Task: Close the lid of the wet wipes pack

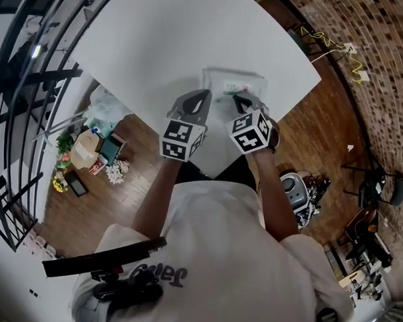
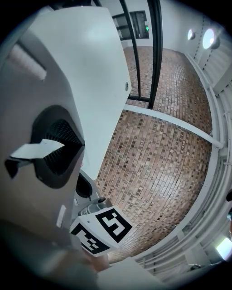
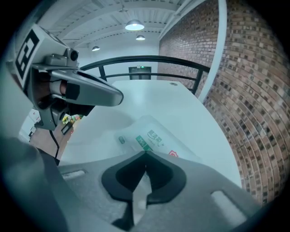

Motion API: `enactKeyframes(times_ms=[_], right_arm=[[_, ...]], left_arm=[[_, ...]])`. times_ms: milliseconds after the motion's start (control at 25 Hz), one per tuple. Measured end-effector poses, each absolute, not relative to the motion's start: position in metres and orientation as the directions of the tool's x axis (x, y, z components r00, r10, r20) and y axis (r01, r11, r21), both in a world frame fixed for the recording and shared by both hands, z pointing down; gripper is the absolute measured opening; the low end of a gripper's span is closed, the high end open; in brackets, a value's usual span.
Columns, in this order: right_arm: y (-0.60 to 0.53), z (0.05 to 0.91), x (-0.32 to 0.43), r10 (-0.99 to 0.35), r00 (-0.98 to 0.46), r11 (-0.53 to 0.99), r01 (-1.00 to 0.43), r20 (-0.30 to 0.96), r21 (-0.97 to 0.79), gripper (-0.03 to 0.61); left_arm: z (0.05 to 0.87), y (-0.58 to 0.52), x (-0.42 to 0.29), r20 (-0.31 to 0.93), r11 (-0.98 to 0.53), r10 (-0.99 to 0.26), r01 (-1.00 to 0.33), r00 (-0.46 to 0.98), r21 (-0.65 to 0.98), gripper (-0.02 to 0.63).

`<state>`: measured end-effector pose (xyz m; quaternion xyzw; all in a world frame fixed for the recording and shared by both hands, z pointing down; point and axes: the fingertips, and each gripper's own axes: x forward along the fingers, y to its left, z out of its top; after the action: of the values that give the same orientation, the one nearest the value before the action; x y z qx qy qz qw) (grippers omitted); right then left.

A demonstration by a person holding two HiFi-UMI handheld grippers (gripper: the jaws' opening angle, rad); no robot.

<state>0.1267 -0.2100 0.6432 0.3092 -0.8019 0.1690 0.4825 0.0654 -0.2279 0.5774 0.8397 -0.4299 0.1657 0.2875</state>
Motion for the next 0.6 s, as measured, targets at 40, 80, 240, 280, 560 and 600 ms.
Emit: enactKeyframes(times_ms=[40, 80, 240, 280, 560, 600], right_arm=[[-0.21, 0.644, 0.126, -0.319, -0.336, 0.763, -0.646, 0.886, 0.03, -0.014], [-0.209, 0.645, 0.125, -0.309, -0.33, 0.771, -0.637, 0.892, 0.031, -0.014], [-0.211, 0.647, 0.124, -0.319, -0.297, 0.771, -0.634, 0.9, 0.064, -0.014], [-0.212, 0.647, 0.125, -0.334, -0.291, 0.766, -0.638, 0.897, 0.079, -0.014], [-0.21, 0.576, 0.121, -0.633, -0.449, 0.572, -0.82, 0.631, -0.009, -0.014], [-0.207, 0.559, 0.122, -0.671, -0.453, 0.551, -0.835, 0.588, -0.014, -0.014]], left_arm=[[0.577, -0.227, 0.065, 0.526, -0.464, -0.627, -0.818, 0.574, 0.339, 0.015], [0.577, -0.226, 0.063, 0.527, -0.463, -0.629, -0.82, 0.572, 0.338, 0.015], [0.572, -0.225, 0.052, 0.521, -0.46, -0.639, -0.824, 0.565, 0.33, 0.015], [0.568, -0.225, 0.05, 0.515, -0.463, -0.644, -0.824, 0.566, 0.326, 0.015], [0.51, -0.213, 0.034, 0.423, -0.54, -0.674, -0.795, 0.605, 0.277, 0.015], [0.498, -0.208, 0.033, 0.402, -0.56, -0.673, -0.783, 0.621, 0.273, 0.015]])
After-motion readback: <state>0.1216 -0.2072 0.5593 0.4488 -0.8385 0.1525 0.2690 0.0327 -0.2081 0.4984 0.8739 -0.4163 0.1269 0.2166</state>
